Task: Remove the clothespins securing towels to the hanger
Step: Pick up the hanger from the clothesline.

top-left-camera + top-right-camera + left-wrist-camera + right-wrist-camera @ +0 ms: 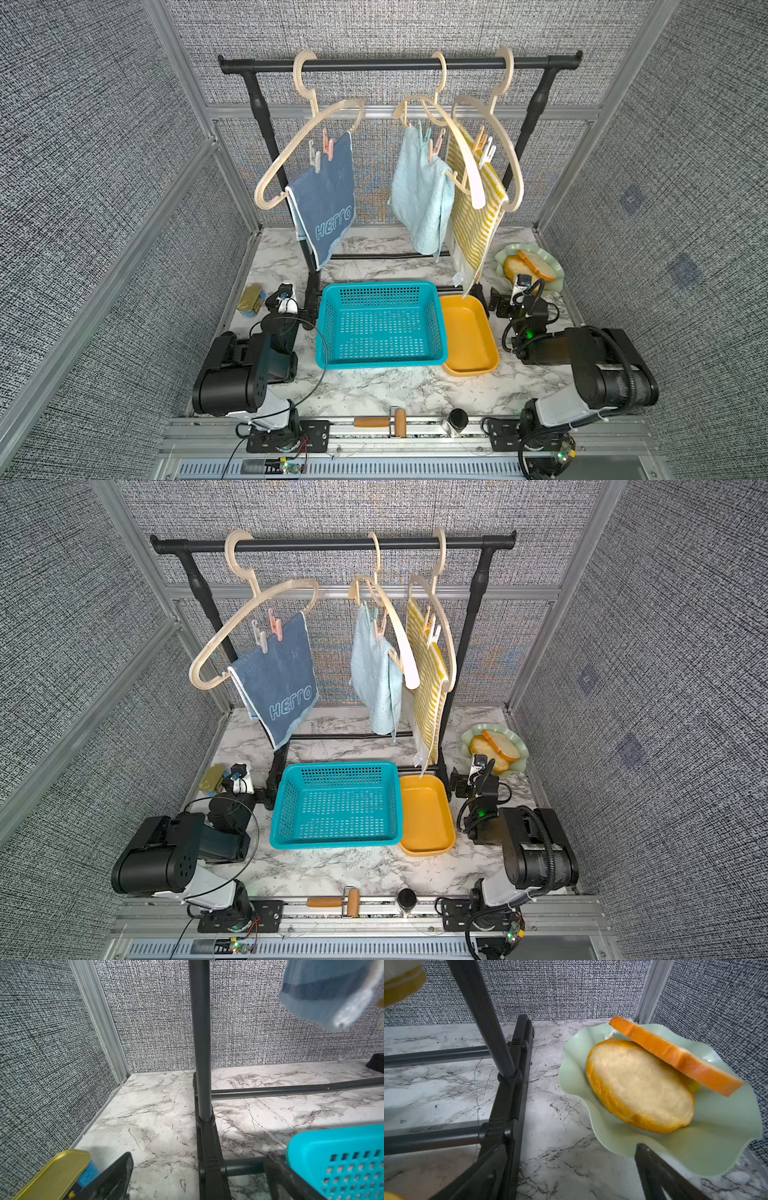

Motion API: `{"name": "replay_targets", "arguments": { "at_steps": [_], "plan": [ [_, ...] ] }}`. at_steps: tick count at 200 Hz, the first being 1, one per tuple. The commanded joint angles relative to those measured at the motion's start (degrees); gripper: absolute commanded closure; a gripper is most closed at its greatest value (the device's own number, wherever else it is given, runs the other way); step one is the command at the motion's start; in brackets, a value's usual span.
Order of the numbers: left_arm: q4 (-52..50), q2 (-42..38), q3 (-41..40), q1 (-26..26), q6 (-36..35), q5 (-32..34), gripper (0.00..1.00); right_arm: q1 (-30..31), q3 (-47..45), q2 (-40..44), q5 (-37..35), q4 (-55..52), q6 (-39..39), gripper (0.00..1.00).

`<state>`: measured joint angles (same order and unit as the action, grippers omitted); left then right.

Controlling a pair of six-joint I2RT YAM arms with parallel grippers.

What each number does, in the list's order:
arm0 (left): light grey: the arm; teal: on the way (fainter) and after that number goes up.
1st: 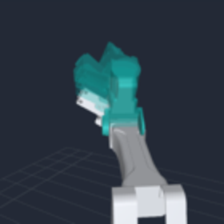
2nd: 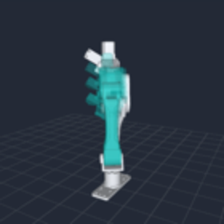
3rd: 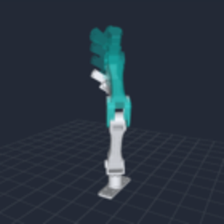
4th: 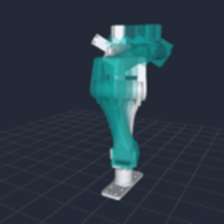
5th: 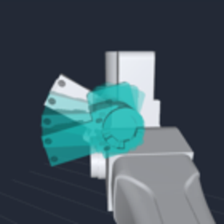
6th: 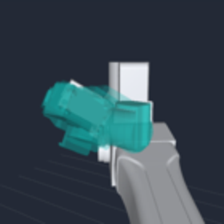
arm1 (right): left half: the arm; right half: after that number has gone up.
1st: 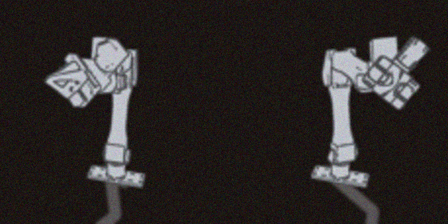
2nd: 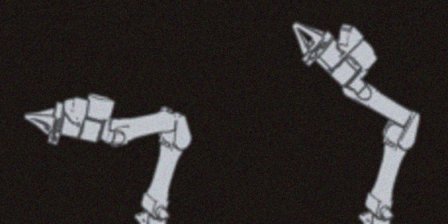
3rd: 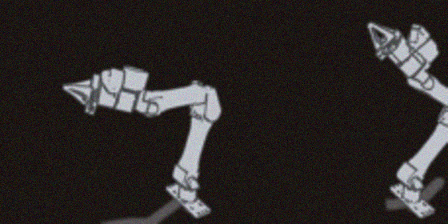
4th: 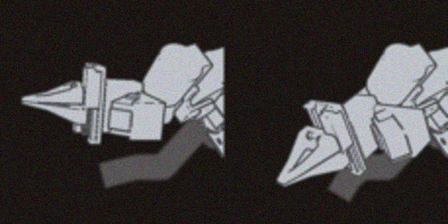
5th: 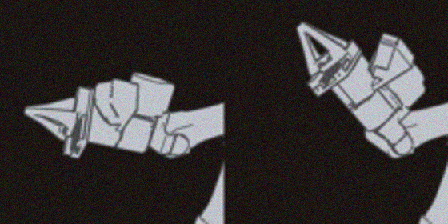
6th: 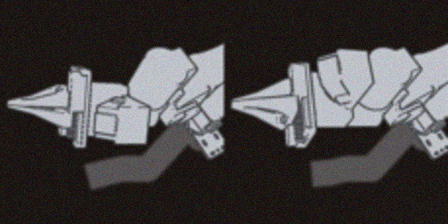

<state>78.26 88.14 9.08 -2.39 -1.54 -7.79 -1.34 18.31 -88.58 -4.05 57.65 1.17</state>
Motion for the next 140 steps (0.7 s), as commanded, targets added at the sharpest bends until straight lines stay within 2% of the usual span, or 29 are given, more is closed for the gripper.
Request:
{"name": "replay_targets", "arguments": {
  "at_steps": [1,107,125,140],
  "plan": [
    [0.41,0.03,0.17,-0.02,-0.13,-1.23,0.01,0.03,-0.11,0.04,0.01,1.6,-0.13,0.01],
    [0.22,0.06,0.33,-0.06,-0.13,-1.24,0.01,-0.5,0.1,0.03,1.15,1.32,0.15,0.01],
    [1.16,-0.05,-0.21,-0.03,-0.13,-1.22,0.09,-0.22,-0.53,1.59,-0.63,1.56,0.59,0.01],
    [0.67,-3.68,-1.58,0.06,0.27,0.63,0.27,0.82,-0.61,8.59,-5.44,-4.0,0.5,0.02]
  ]
}}
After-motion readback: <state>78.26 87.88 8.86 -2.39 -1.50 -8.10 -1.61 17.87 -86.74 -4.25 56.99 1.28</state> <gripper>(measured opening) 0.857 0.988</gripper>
